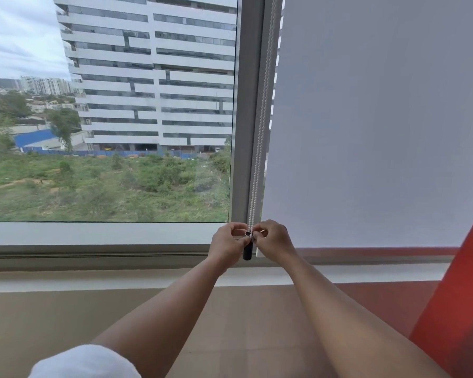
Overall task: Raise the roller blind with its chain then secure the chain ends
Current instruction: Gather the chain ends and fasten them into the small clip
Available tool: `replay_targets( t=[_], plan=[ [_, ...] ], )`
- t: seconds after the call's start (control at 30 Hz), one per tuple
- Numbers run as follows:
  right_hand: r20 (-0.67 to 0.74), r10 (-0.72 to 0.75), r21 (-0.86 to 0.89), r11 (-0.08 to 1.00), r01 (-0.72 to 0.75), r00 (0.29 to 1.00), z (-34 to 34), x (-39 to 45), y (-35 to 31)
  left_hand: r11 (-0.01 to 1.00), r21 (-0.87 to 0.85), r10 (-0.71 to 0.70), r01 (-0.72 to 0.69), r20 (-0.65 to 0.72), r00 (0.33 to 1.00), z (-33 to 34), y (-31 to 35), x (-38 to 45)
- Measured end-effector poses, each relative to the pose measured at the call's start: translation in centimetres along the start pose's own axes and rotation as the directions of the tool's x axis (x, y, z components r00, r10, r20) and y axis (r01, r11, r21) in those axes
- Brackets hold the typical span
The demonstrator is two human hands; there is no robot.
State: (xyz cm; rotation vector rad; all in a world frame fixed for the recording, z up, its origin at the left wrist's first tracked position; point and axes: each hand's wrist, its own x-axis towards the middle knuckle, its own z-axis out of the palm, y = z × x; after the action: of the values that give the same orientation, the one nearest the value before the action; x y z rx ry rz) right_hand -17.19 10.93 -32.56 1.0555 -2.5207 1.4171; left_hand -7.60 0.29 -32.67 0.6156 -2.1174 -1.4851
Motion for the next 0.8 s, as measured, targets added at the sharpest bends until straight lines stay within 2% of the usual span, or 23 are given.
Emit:
replay_targets(
  t=[0.37, 0.8],
  plan=[
    [0.006, 0.020, 0.009, 1.000, -0.020, 1.000, -0.3, -0.4, 0.7, 0.999, 0.032, 0.003, -0.003, 0.013, 1.000, 0.5, 0.4, 0.0],
    [-0.060, 0.036, 0.001, 0.999, -0.036, 0.998, -0.6, -1.8, 0.3, 0.999, 0.054, -0.006, 0.005, 0.023, 1.000, -0.1, -0.2, -0.4]
  ],
)
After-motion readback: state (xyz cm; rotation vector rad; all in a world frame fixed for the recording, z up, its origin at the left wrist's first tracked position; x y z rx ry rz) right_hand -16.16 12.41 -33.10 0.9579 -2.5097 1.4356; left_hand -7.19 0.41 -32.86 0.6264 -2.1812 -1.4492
